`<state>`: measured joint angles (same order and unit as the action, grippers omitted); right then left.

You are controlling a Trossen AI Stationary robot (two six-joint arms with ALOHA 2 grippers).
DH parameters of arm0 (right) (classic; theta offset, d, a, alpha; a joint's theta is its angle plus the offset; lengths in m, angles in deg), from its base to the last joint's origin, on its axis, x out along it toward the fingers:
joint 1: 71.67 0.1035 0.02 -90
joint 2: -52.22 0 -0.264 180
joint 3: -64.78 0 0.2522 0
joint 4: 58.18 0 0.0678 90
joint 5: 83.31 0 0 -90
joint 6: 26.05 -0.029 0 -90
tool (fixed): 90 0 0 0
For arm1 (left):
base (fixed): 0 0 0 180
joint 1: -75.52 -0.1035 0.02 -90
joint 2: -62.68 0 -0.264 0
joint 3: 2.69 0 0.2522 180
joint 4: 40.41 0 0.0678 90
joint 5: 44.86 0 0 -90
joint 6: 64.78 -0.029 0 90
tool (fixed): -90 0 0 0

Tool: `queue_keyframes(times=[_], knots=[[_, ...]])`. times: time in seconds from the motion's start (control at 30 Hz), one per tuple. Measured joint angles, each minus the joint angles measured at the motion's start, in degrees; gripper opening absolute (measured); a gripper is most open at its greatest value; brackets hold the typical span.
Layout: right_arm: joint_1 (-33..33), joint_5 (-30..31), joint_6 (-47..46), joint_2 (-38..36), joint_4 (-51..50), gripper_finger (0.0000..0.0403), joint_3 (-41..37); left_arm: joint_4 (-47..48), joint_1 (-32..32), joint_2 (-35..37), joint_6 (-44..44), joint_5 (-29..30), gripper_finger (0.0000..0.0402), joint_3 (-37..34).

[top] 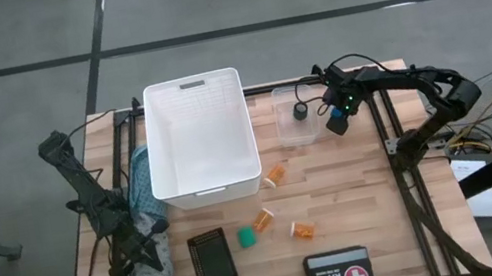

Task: Pick & place medical supplies in basket/bin
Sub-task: Put the blue roll bandage into the transparent bin

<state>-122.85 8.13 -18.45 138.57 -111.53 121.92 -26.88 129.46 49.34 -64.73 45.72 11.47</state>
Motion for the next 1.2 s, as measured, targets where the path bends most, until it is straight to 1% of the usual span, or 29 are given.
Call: queue_keyframes(times=[0.13,0.4,0.5,0.6,0.73,0.87,1.07,1.2], knots=[[0.0,0.05,0.04,0.0,0.11,0.0271,0.0,-0.02,0.0,0.01,0.0,0.0,0.001,-0.01],[0.0,0.08,-0.09,0.0,0.02,0.0195,0.0,0.0,0.02,0.0,0.0,0.0,0.001,-0.01],[0.0,0.08,-0.07,-0.02,-0.02,0.018,0.02,-0.01,0.01,0.01,0.0,0.0,0.001,-0.01],[0.0,0.08,-0.08,-0.02,-0.02,0.0179,0.02,0.0,0.02,0.01,0.01,0.0,0.001,-0.01],[-0.02,-0.21,-0.09,-0.47,-0.01,0.0189,0.02,0.0,0.0,0.0,0.0,0.0,0.001,0.0],[-0.11,-1.5,-0.09,-3.08,-0.04,0.019,0.02,0.0,0.0,0.0,0.02,0.0,0.001,0.0],[-0.1,-2.36,-0.28,-11.15,-0.1,0.0189,0.02,0.0,0.01,0.02,0.01,0.0,0.001,0.0],[-0.09,-4.26,-3.17,-17.67,-0.11,0.019,0.02,0.0,0.01,0.02,0.01,0.0,0.001,0.0]])
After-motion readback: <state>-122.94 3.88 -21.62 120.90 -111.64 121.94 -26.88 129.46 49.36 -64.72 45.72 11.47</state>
